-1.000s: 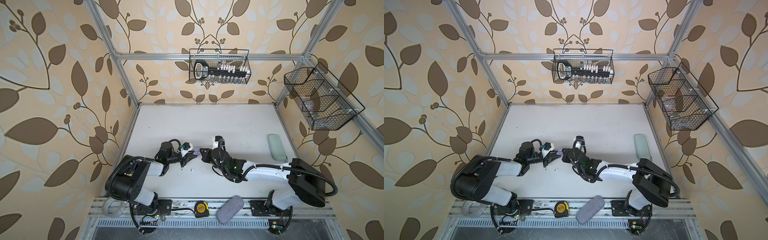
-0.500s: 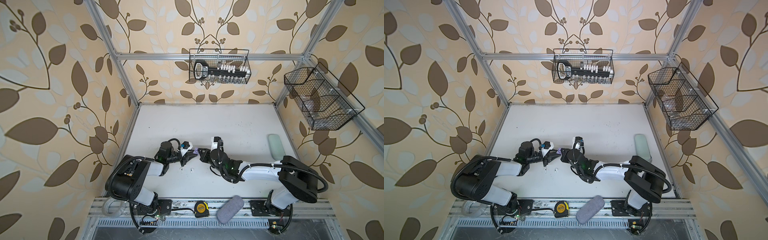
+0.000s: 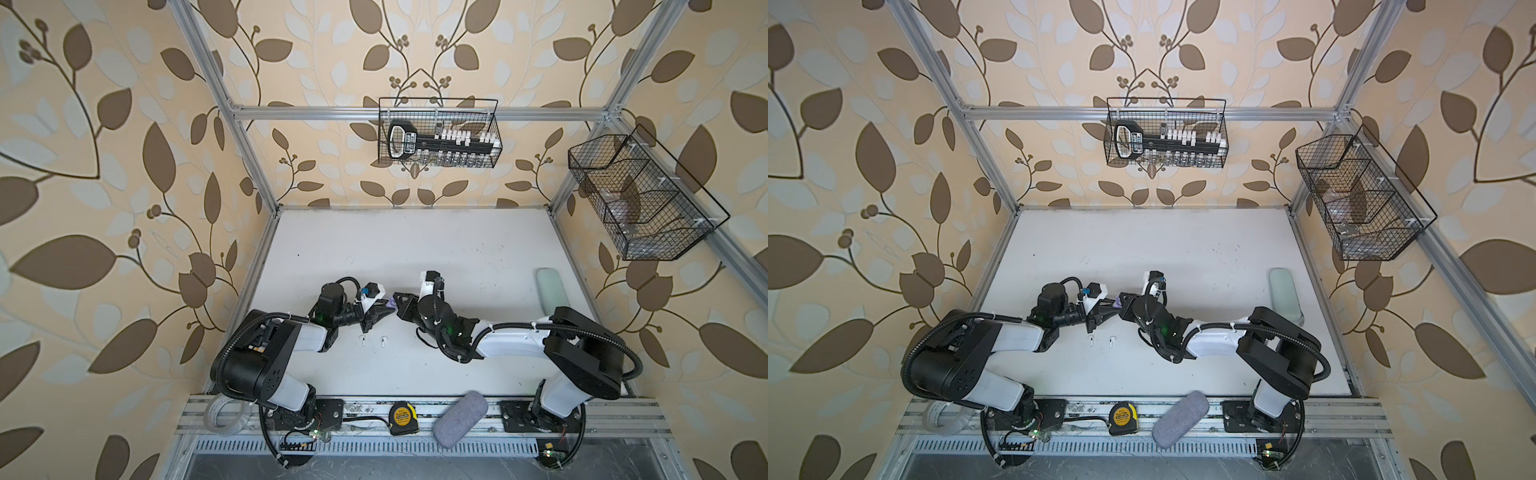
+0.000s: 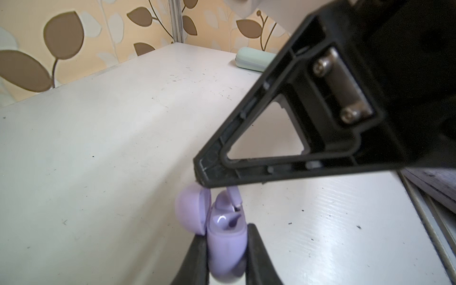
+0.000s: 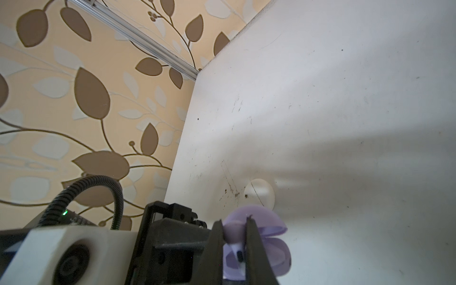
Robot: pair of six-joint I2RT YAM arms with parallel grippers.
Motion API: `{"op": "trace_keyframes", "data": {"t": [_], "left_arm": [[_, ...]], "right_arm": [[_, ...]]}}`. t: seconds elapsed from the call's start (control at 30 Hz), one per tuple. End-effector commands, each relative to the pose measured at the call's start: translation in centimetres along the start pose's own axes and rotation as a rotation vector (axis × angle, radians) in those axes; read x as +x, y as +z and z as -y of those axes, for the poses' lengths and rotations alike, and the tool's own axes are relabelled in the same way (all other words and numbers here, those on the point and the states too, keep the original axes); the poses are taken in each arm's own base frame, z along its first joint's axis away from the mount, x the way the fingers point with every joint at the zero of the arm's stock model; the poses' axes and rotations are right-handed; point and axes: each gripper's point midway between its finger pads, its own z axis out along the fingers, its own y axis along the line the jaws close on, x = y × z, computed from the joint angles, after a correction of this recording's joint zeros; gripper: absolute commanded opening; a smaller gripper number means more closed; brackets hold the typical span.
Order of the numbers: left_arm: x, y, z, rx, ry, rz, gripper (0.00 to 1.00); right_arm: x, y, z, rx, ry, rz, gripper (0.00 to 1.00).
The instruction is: Insert the wireless bluetooth earbuds into the charging case
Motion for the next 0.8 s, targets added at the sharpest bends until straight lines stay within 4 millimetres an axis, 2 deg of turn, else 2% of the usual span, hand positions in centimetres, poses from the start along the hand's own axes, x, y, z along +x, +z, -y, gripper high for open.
{"op": "trace_keyframes", "data": {"t": [0.0,0.77], "left_arm": [[-1.61,-0.04,-1.09,-0.025,0.045,0.046,0.0],[-1.93,-0.32,-1.61,-0.035,0.023,0.067,0.0]], "right_arm": [[-0.43,0.71,-1.29,-0.035,0.026,0.014,0.1],[0.5,1.35,-0.85,-0.022,0.02,0.012,0.1]]}}
